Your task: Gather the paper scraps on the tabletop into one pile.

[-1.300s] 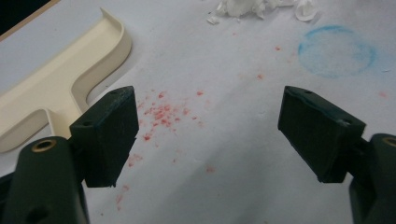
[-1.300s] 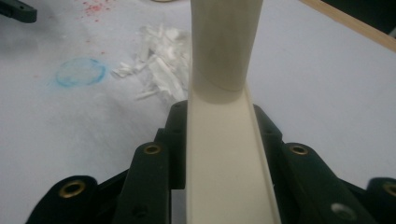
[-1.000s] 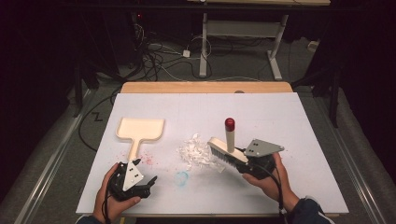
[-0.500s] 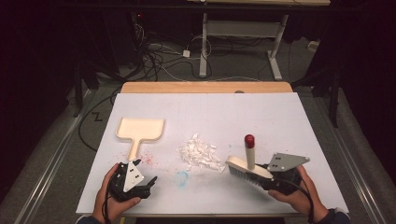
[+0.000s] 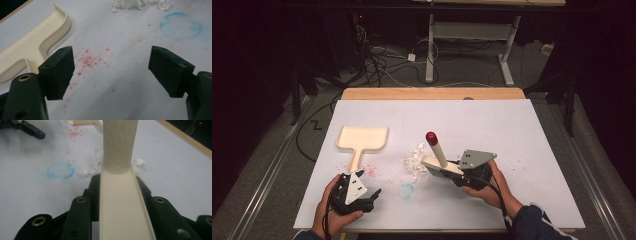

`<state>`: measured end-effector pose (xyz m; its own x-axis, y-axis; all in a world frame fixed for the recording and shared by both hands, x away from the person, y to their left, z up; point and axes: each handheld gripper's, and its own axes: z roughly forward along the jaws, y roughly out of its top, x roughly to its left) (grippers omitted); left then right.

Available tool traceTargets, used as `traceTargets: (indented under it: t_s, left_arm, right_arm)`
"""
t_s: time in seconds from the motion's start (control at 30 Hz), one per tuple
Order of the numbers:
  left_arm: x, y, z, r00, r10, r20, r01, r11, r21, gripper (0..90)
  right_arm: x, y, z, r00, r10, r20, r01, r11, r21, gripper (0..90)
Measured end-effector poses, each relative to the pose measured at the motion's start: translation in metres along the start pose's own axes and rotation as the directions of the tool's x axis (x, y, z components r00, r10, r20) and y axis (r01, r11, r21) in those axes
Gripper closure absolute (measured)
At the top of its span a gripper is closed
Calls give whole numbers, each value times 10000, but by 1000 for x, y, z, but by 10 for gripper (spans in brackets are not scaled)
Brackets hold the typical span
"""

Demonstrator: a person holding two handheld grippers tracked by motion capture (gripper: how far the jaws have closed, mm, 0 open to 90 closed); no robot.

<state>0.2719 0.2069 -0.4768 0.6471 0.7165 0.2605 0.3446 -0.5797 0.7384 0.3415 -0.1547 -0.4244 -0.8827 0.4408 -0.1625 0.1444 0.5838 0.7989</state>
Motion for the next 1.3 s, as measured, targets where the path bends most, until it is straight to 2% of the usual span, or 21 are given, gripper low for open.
traceTargets:
  t_s: [0.13, 0.2, 0.3, 0.4, 0.47, 0.53, 0.57, 0.6, 0.7, 0.87, 1.0, 1.03, 1.07, 1.13, 1.2, 1.3]
  left_arm:
    - [0, -1, -2, 10000, -45, -31, 45, 10000, -18, 194]
    - [0, -1, -3, 10000, -44, -67, 44, 10000, -13, 194]
    - [-1, -1, -3, 9999, -63, -102, 63, 10000, -59, 194]
    - [-1, -1, -3, 9999, -80, -104, 80, 10000, -30, 193]
    - [-1, 0, -2, 9999, -86, -106, 85, 10000, -15, 193]
    - [0, 0, -2, 9999, -91, -100, 91, 10000, -14, 192]
    - [0, 0, -1, 9999, -102, -94, 102, 9999, -16, 192]
    - [0, 0, -1, 9999, -123, -93, 123, 9999, -8, 192]
    - [1, 0, 0, 9998, -162, -77, 162, 9999, -42, 192]
    - [2, 0, 0, 9999, -102, -74, 101, 9999, -98, 192]
    - [3, 0, 1, 9999, -152, -80, 152, 9999, -73, 192]
    - [3, 0, 1, 9999, -150, -58, 150, 9999, -67, 192]
    - [3, 0, 1, 9999, -146, -39, 145, 9999, -77, 192]
    - [3, 0, 1, 9999, -143, -12, 143, 9998, -114, 192]
    - [2, 0, 0, 9999, -141, 14, 142, 9998, -159, 192]
    - [3, 0, 0, 9998, -174, 7, 174, 9997, -177, 192]
  right_arm:
    - [-4, 5, -4, 9999, 143, 75, -140, 9993, -340, 679]
    - [-7, 6, -14, 9992, 401, -9, -400, 9977, -547, 679]
    - [-11, 6, -28, 9987, 479, 164, -464, 9957, -803, 678]
    - [-18, 5, -39, 9933, 825, 809, -738, 9917, -1057, 678]
    - [-24, 4, -39, 9822, 1206, 1442, -1013, 9857, -1348, 679]
    - [-29, 1, -31, 9657, 1535, 2093, -1264, 9824, -1377, 679]
    - [-30, -1, -25, 9535, 1569, 2574, -1269, 9834, -1296, 679]
    - [-32, -4, -17, 9458, 1556, 2850, -1271, 9851, -1159, 678]
    - [-36, -10, 8, 9314, 1934, 3084, -1687, 9800, -1051, 679]
    - [-39, -13, 43, 9116, 1741, 3724, -1406, 9833, -1156, 679]
    - [-42, -11, 62, 8996, 2360, 3674, -1812, 9673, -1777, 679]
    - [-41, -10, 66, 8997, 2562, 3535, -2005, 9618, -1865, 679]
    - [-38, -7, 72, 8996, 2565, 3534, -2004, 9616, -1876, 678]
    - [-33, -3, 78, 9126, 2398, 3312, -1861, 9648, -1858, 677]
    - [-27, 1, 83, 9213, 2322, 3120, -1822, 9664, -1812, 674]
    - [-17, 5, 85, 9434, 2320, 2370, -1846, 9610, -2057, 675]
